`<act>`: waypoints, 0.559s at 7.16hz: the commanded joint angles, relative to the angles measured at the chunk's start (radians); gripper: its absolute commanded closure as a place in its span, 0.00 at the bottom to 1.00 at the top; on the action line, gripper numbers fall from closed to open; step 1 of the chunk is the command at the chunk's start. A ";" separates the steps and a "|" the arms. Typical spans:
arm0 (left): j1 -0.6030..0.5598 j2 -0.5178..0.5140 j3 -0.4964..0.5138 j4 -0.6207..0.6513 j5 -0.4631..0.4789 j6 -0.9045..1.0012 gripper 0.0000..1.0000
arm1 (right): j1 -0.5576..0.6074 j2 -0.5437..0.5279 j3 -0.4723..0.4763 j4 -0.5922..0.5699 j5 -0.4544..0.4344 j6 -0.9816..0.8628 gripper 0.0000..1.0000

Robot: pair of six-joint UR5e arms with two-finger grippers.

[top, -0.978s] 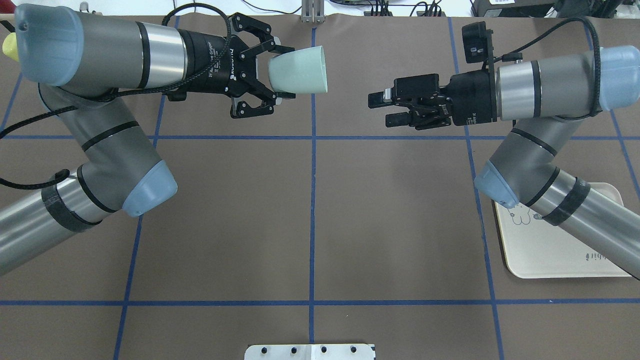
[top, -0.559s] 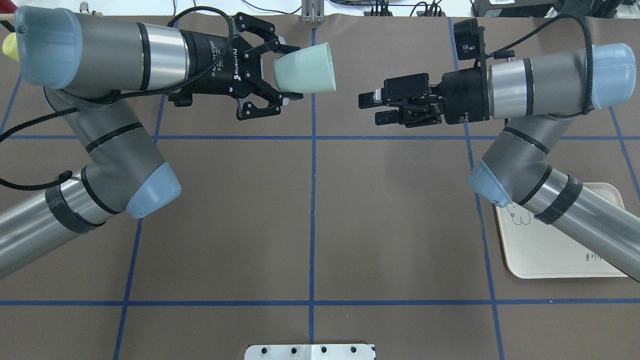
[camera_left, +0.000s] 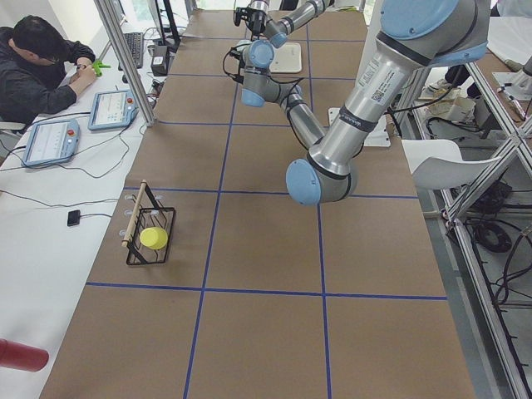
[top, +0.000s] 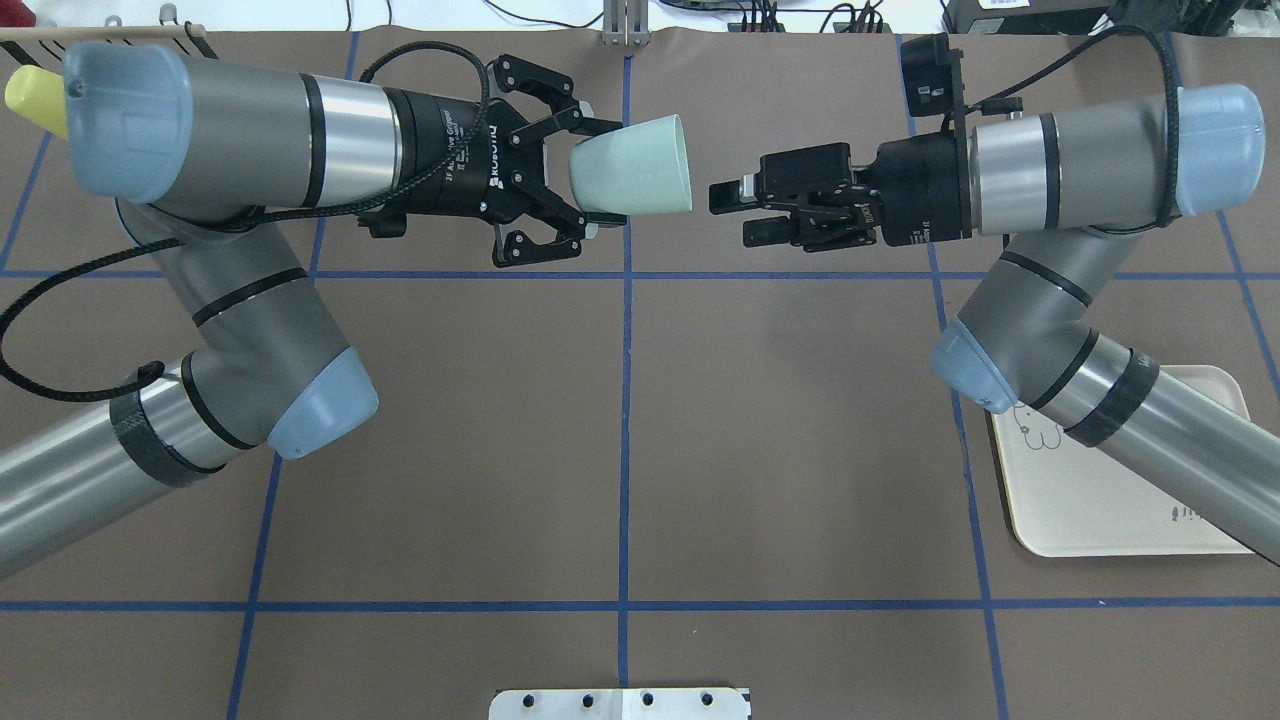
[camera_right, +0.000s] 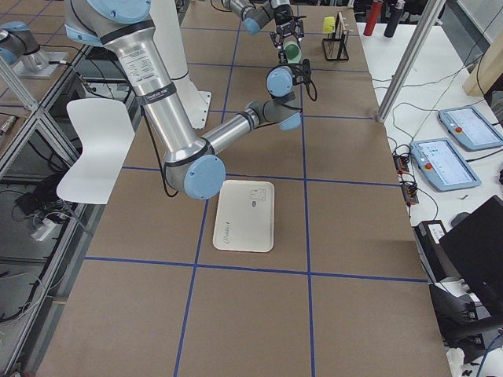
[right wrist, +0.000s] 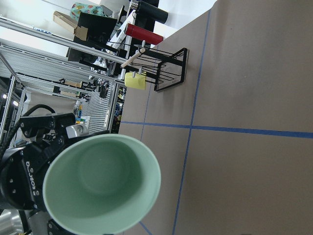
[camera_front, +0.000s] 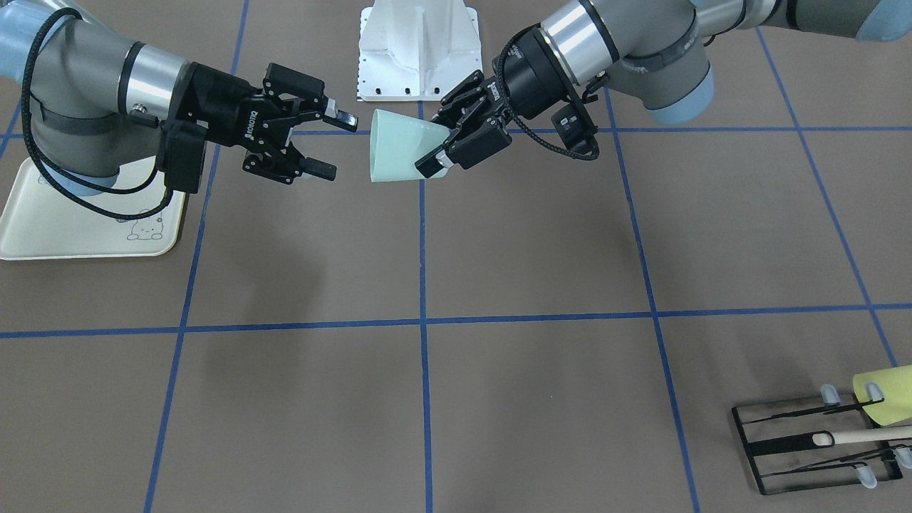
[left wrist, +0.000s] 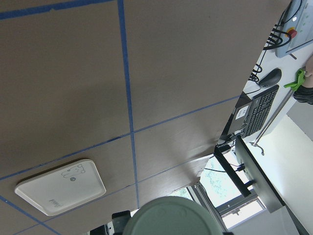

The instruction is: Left arm grabs green cup and hands to right arm on tray

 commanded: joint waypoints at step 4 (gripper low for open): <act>0.041 0.001 0.000 -0.032 0.002 -0.014 0.75 | 0.001 0.001 -0.006 -0.001 -0.003 0.000 0.13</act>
